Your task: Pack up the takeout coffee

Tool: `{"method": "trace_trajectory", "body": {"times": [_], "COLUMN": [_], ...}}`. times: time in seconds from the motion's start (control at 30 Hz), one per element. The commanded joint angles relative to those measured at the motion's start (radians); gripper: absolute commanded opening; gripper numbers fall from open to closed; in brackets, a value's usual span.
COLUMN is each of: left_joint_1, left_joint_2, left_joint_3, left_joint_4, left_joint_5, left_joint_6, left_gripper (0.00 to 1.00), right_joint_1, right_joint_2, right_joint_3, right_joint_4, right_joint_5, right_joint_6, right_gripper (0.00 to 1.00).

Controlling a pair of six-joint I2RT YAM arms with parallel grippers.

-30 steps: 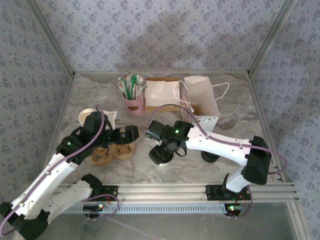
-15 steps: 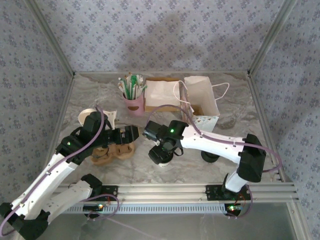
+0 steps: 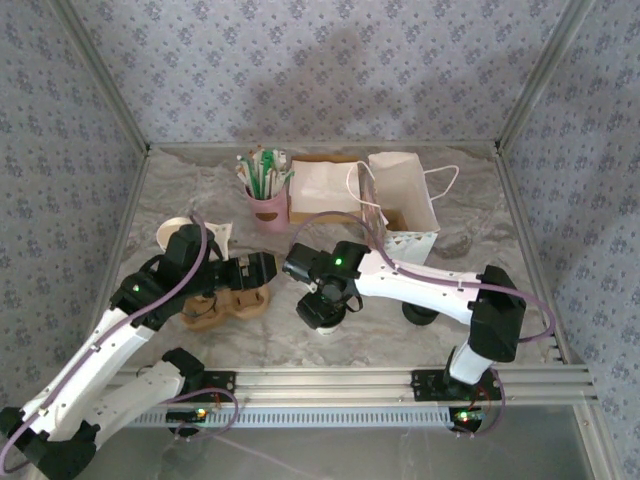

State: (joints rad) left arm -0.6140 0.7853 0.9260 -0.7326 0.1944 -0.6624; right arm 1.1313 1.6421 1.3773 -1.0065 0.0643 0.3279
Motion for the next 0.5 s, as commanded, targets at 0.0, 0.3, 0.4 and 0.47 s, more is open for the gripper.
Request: {"method": "trace_trajectory", "body": {"times": [0.0, 0.3, 0.4, 0.47], "left_joint_1": [0.008, 0.010, 0.008, 0.010], "left_joint_2": [-0.012, -0.011, -0.012, -0.009], "left_joint_3": [-0.006, -0.004, -0.003, 0.000], "left_joint_4": [-0.003, -0.004, -0.003, -0.003], "left_joint_5": [0.003, 0.005, 0.004, 0.004], "left_joint_6": [0.019, 0.020, 0.021, 0.020], "left_gripper": [1.00, 0.99, 0.99, 0.99], "right_joint_1": [0.006, 0.008, 0.011, 0.014], "right_joint_2": [0.010, 0.016, 0.012, 0.006], "right_joint_3": [0.026, 0.031, 0.037, 0.040], "right_joint_4": [-0.029, -0.043, -0.052, -0.056], "right_joint_5": [-0.003, 0.012, 0.016, 0.016], "right_joint_6": [0.011, 0.019, 0.022, 0.027], "right_gripper": [0.80, 0.75, 0.72, 0.71]}}
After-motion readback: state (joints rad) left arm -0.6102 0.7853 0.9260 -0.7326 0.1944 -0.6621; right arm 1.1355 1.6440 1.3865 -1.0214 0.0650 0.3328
